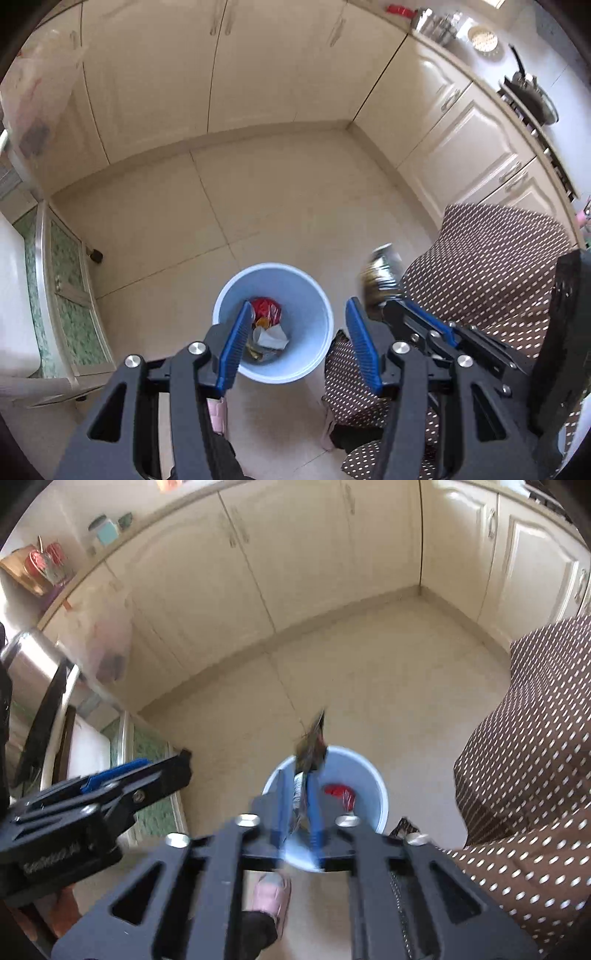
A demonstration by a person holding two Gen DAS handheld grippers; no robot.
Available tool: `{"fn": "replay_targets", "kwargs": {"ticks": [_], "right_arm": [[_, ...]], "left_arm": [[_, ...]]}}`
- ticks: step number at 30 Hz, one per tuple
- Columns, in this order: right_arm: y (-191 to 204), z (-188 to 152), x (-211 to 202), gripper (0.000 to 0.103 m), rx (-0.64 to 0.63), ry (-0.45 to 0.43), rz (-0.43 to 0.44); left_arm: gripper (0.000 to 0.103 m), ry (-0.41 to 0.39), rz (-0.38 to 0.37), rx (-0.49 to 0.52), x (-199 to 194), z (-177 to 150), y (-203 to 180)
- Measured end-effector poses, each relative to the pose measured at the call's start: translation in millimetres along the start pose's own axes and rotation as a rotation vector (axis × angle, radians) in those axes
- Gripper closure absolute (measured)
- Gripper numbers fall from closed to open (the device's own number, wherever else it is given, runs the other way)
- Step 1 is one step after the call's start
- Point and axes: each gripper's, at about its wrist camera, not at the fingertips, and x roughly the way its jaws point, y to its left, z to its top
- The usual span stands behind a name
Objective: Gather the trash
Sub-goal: 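Carry cracker and wrapper over the blue bin and open both tools, then grasp the dark gold-patterned wrapper with the left tool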
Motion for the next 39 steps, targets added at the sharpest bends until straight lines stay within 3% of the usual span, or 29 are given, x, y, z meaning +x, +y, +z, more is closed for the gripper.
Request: {"fn": "replay_targets", "kwargs": {"ticks": [1,2,12,19,25,29,35,39], "right_arm": [[-0.1,2.7,-4.3,0.066,0.001,-0.009,-0.009],[-0.5,4.1,-8.2,0.065,0.0,-0.015,-0.02],[-10.3,-3.1,-80.5,0.065,0.003,-0.099,-0.065],[-21.7,-23.1,-170.9,0.064,0.01,-0.222,-0.123],[-63.9,-57.8,-262.5,0.061,0.069,-0.342,-0.21],[-99.8,-89.1,-310.3,0.057,0.116,-0.401,-0.287],[-166.5,-143.0,-365.4,0.056,0.225,-0.437,-0.395],[-208.2,-175.3,-386.2,0.056,0.309,-0.437,-0.448]], "left_arm": [[0.051,-0.007,-0.008,0.0,-5.0,1.3,-1.0],[0.05,-0.015,-0.021,-0.005,-10.4,2.2,-1.9],[0.05,-0.075,-0.057,0.046,-61.6,-3.9,-28.9],[0.049,-0.144,-0.118,0.136,-117.0,-19.3,-79.7],[0.048,-0.175,-0.204,0.281,-153.4,-53.0,-162.6],[0.048,-0.174,-0.287,0.428,-168.2,-90.1,-235.3],[0.048,-0.11,-0.375,0.602,-164.3,-139.5,-328.5],[0.048,-0.078,-0.371,0.715,-153.0,-171.4,-376.3]]}}
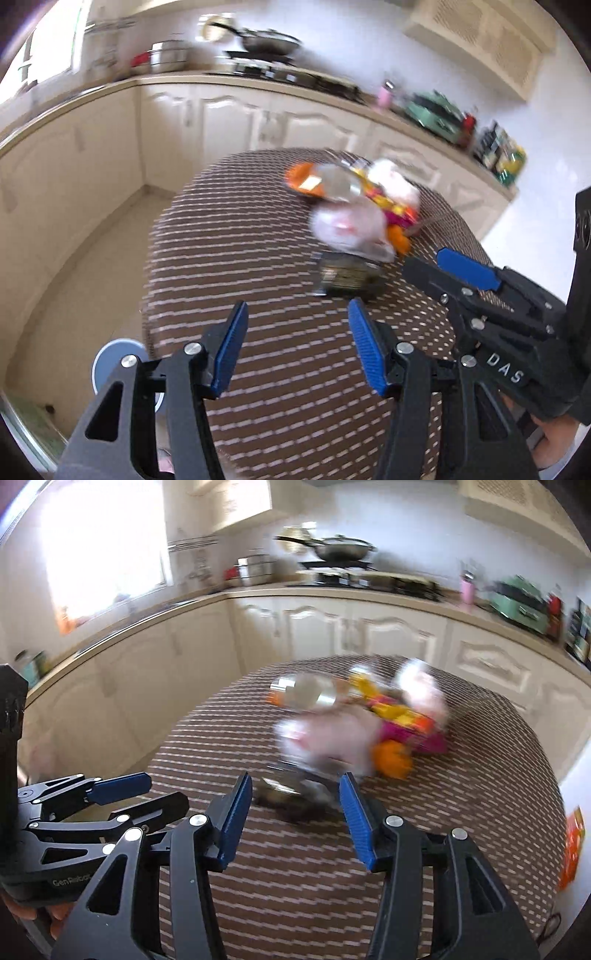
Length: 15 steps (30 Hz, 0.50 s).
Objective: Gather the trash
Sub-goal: 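Grasp the dark gold-patterned wrapper with the left tool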
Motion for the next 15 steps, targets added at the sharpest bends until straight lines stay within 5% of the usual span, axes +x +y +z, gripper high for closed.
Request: {"fn": "replay_targets", "kwargs": {"ticks": [7,15], "right_arm": [[-61.4,-10.5,0.4,0.054,0.102,0.029,-0.04],[-75.8,-16.8,8.4,0.051,0.144,0.062,-0.018]], "left_arm": [[0.048,0.098,-0.001,0.102,54.8,3.3,-51.2],[0.048,0.126,0.084,0.176,98.2,15.8,-62.2]]}}
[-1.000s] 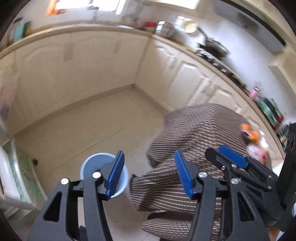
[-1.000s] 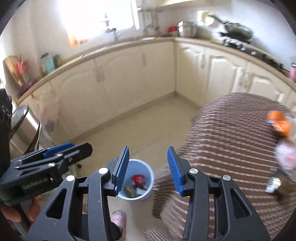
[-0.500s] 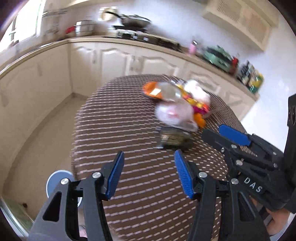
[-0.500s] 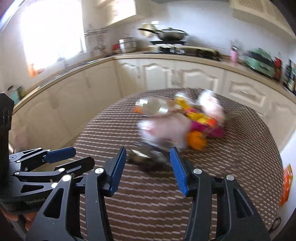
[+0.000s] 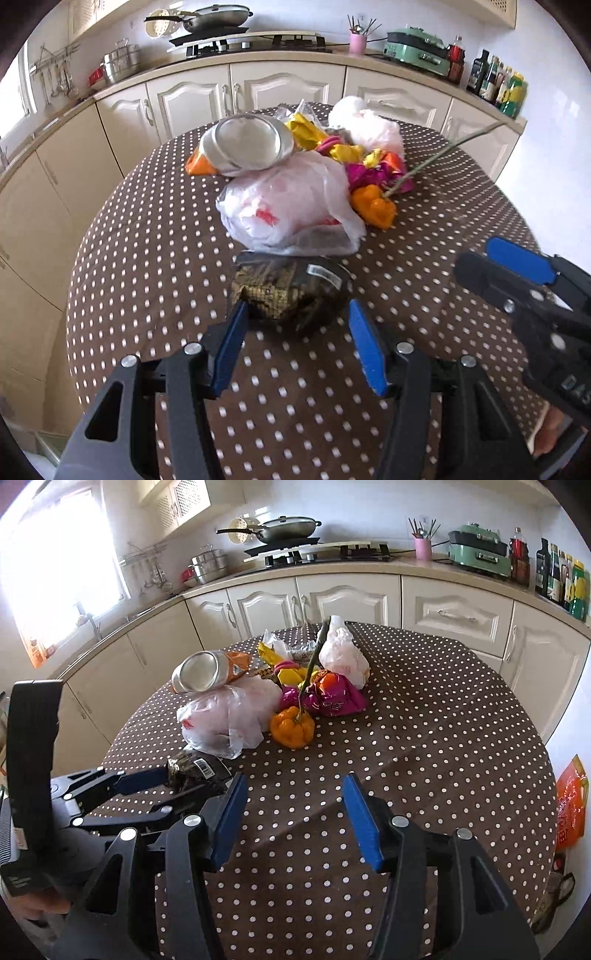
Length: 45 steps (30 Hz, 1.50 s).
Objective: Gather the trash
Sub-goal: 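Grasp the dark gold-patterned wrapper with the left tool, then grasp the orange crushed can with the right tool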
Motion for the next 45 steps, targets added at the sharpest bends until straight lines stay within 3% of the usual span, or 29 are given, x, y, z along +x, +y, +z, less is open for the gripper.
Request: {"fn": "replay_targets", "kwargs": {"ticks": [2,3,4,6,9,12,18,24,31,38,45], "right_arm": [[0.5,1.3,4.2,0.05,0.0,0.009,0.005],[0.7,2.5,6.3,0.05,0.002,0.012,0.01],[0.7,3.5,8.0,0.05,0.005,0.015,0.015],[1.5,3.9,10.4,0.049,0.01,0.019,0.026],[8.1,4.9,11.0,0.049,-0.002,0.019,0.036],[16.2,4.5,10.5,0.049,-0.014,0.015,0.045],[35.9,8.8,12.0,0.049,-0.039,0.013,0.082],[69.7,26.2,20.9,0.047,-0.084,-0.01,0.117],[89.9,64.5,53.1,0.02,-0.053,-0.064,0.098],[88.1,91.2,95.3,0.019,0.072,-0.031,0.122],[85.2,98.7,128.8,0.019,0.114,0.008,0.061]], "left_arm": [[0.049,-0.001,-0.005,-0.002,3.8,5.0,2.0],[0.057,-0.003,-0.001,-0.003,5.1,6.1,2.4],[0.058,-0.005,-0.002,0.001,6.1,7.5,2.7],[0.076,-0.017,-0.014,0.005,4.5,8.1,4.2],[0.089,-0.03,-0.045,0.001,-5.2,3.1,12.8],[0.094,-0.045,-0.102,-0.035,-17.3,-3.9,26.3],[0.096,-0.088,-0.14,-0.114,-40.2,-16.9,56.2],[0.096,-0.162,-0.072,-0.21,-64.2,-18.4,97.6],[0.096,-0.207,-0.012,-0.298,-66.9,-5.5,143.7],[0.096,-0.227,-0.022,-0.312,-56.6,15.3,161.4],[0.096,-0.218,-0.043,-0.323,-43.2,17.7,172.0]]}}
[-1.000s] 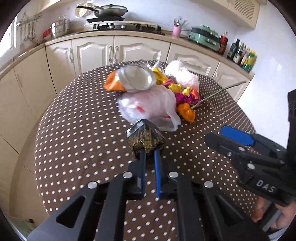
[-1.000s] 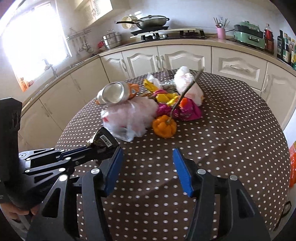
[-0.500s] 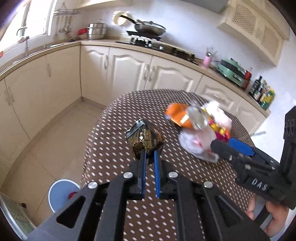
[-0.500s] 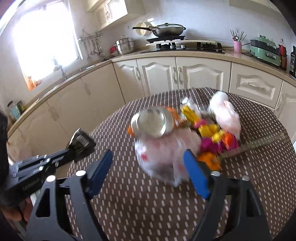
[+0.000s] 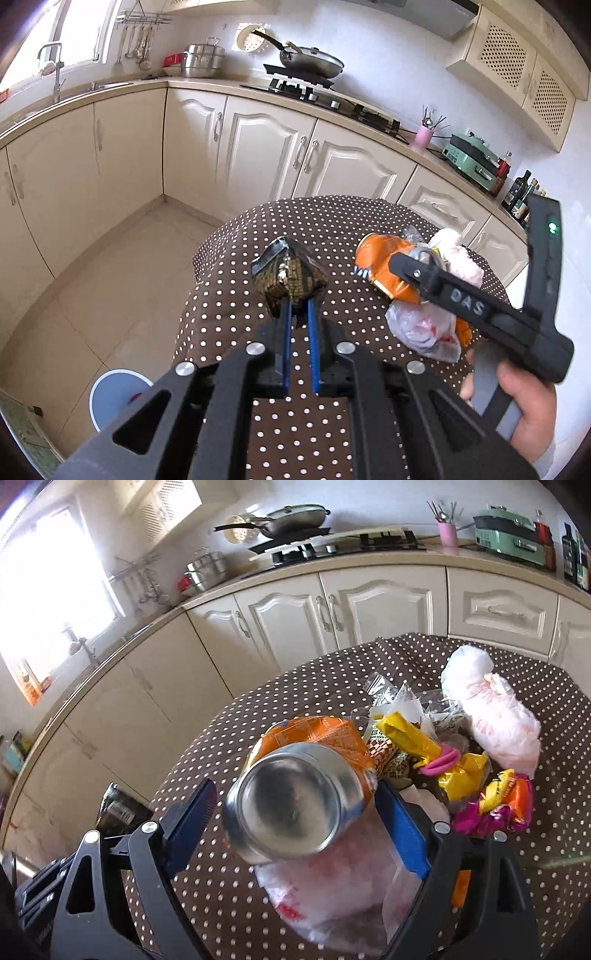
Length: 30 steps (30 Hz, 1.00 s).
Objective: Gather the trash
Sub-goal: 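Grasp the orange crushed can with the right tool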
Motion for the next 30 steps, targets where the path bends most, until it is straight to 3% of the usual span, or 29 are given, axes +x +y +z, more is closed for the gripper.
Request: {"fn": "replay_targets", "kwargs": {"ticks": [4,5,7,13,15,16,25,30], "right_arm": [[0.1,3.1,9.5,0.02,-0.006,0.016,-0.002],[0.3,3.3,11.2,0.032,-0.012,0.02,-0.004],[0.9,2.6,13.5,0.041,-0.034,0.029,-0.013],[7.7,-4.3,-1.2,0.047,-0.096,-0.027,-0.039],[12.7,-6.4,-13.3,0.058,-0.122,-0.054,-0.03],[14.9,-7.6,-17.4,0.081,-0.129,-0.052,-0.014],[28.4,-21.7,-31.4,0.082,-0.147,-0.054,0.008],[51.9,-29.6,-51.1,0.082,-0.204,-0.08,0.021]], "left_arm": [[0.096,0.003,-0.003,-0.009,3.4,-0.6,5.7],[0.096,0.004,-0.004,-0.011,3.7,-0.7,6.6],[0.096,0.004,-0.006,-0.017,3.8,-0.6,8.6],[0.096,-0.008,-0.004,-0.028,-4.8,-2.9,10.0],[0.096,-0.013,-0.002,-0.03,-9.4,-3.3,10.6],[0.096,-0.016,-0.003,-0.034,-12.6,-3.4,11.2],[0.096,-0.047,-0.008,-0.055,-50.9,-12.6,26.5],[0.103,-0.053,-0.024,-0.067,-68.6,-19.0,39.5]]}}
